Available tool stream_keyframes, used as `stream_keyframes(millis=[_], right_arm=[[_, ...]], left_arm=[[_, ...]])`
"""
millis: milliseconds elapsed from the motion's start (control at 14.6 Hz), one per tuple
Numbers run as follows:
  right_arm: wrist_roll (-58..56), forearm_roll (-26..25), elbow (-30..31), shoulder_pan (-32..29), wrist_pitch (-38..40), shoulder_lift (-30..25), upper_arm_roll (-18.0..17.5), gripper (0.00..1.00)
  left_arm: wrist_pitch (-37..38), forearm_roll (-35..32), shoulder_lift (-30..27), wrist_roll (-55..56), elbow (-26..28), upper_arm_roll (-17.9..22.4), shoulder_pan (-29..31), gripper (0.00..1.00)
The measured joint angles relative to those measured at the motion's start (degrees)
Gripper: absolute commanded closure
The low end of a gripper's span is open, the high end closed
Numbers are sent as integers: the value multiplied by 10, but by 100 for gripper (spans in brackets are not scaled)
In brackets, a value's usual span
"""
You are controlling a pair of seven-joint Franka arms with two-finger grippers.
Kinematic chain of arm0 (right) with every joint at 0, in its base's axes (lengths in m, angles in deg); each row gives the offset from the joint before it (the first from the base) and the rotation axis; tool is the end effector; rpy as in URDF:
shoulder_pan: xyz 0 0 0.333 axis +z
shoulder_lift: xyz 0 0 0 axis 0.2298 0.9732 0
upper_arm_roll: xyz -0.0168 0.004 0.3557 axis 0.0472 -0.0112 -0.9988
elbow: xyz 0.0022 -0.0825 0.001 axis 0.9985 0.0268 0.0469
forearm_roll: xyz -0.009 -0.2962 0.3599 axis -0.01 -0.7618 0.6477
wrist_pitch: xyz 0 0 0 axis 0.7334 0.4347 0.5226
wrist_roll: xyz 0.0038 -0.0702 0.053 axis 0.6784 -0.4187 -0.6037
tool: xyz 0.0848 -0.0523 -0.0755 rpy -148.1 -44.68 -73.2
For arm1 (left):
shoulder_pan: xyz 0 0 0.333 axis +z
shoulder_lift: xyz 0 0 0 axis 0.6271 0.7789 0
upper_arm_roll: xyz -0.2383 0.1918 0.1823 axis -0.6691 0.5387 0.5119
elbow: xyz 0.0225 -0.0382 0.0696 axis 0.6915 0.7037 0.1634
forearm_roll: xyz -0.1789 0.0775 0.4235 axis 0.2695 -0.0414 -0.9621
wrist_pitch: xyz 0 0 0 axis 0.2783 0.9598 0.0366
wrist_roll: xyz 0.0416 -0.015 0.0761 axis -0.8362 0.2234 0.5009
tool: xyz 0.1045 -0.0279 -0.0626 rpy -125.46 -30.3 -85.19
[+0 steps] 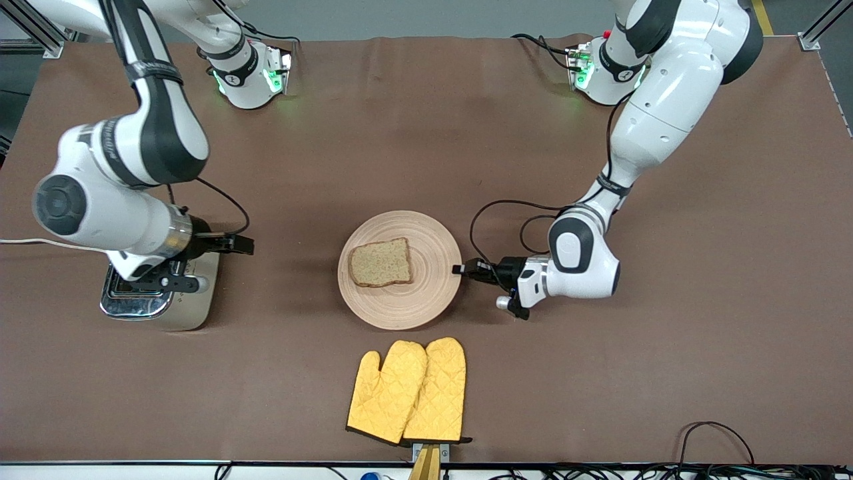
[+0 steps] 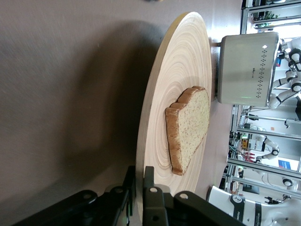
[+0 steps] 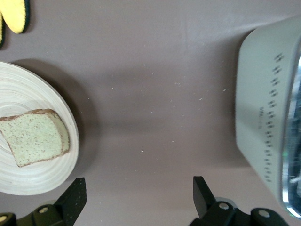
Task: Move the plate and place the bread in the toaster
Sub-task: 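Slide the plate toward the toaster with the left gripper while the right gripper approaches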
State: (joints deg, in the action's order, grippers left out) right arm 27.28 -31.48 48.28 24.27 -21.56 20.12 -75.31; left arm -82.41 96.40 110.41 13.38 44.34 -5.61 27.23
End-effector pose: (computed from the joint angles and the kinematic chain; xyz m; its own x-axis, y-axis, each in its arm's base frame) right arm 0.6861 0.1483 0.3858 0.9776 -0.1013 -0.1845 -0.1190 -0.9891 -0.0872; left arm 0.6668 -0.3801 0.0909 0.9791 -0.1989 -0.0431 -0.0577 -0.4745 0.8784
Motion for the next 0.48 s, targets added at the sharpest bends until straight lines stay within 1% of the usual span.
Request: stream_keyframes(millis=[68,137,205,478], right_arm=[[15,0,16,11,-11,0,0,0],[30,0,28,23,-19,0,0,0],[44,0,37,37,-24,0,0,0],[93,1,65,82,-60,0,0,0]], left_arm=[[-2,3,2,0,3,0,-2,74],[-2,6,2,0,5,0,-1,42],[-1,7,2,0,6,0,0,1],[-1,7,-7,2,6,1,19,0]])
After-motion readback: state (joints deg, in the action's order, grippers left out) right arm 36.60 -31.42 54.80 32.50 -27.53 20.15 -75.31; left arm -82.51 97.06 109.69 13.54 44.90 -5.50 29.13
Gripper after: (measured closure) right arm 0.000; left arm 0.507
